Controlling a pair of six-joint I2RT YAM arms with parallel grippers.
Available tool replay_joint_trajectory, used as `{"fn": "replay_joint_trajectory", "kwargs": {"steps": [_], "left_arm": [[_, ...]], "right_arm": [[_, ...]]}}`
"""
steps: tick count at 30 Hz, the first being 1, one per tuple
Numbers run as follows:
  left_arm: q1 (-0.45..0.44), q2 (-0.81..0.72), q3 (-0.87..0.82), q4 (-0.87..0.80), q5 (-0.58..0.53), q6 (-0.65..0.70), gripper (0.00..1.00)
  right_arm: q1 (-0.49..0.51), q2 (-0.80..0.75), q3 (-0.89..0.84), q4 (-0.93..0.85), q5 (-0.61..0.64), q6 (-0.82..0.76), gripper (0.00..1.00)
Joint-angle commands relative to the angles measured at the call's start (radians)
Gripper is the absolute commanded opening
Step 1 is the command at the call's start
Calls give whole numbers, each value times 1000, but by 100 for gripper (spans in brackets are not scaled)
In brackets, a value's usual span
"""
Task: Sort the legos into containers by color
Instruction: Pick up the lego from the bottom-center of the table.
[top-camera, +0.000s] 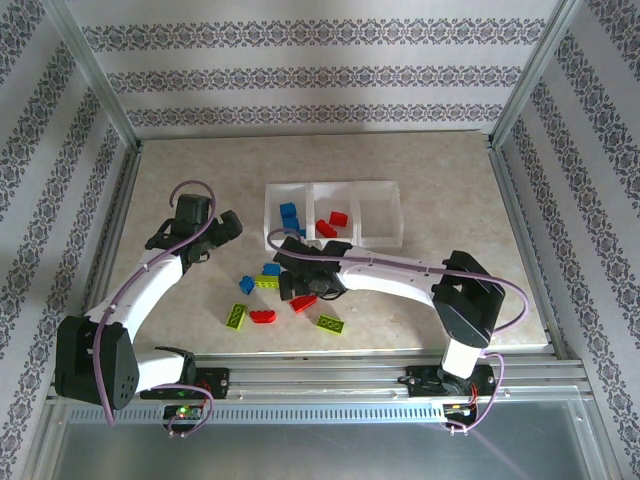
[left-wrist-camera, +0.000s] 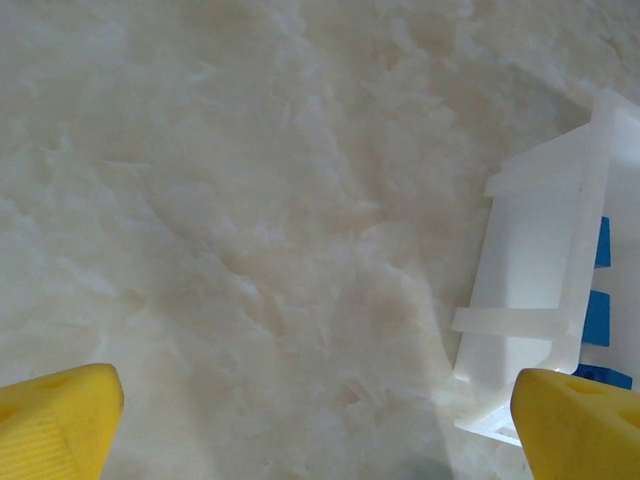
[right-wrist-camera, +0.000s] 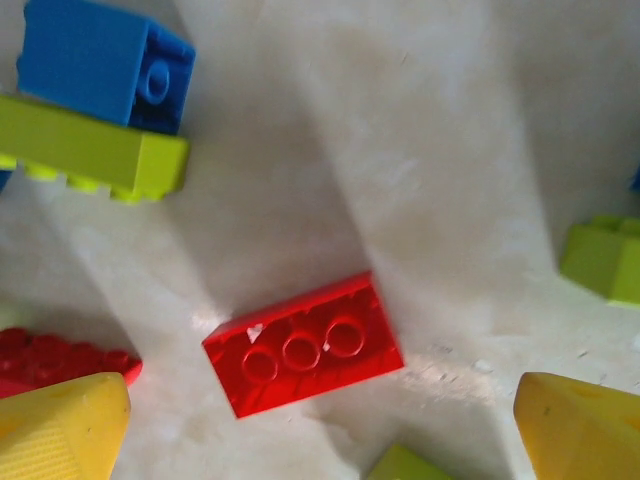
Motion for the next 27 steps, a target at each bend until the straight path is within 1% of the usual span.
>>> {"fn": "replay_joint_trajectory", "kwargs": {"steps": [1, 4, 10, 13, 17, 21, 27], "left_arm": [[18, -17, -13, 4, 7, 10, 100], [17, -17, -14, 3, 11, 8, 100], [17, -20, -15, 5, 11, 7, 100], [18, -20, -15, 3, 11, 8, 100], [19, -21, -14, 0, 11, 10, 100], [20, -27, -17, -4, 6, 11, 100], [22, -28, -17, -6, 6, 13, 100]], "right_arm": [[9, 22, -21, -38, -69, 29, 98], [10, 37, -39, -21, -104, 29, 97], [10, 77, -37, 41, -160, 13, 87], [9, 110, -13, 42, -168, -8, 81], [5, 146, 15, 42, -171, -27, 78], [-7, 168, 32, 48, -166, -38, 77], [-21, 187, 80, 23, -120, -74, 78]]}}
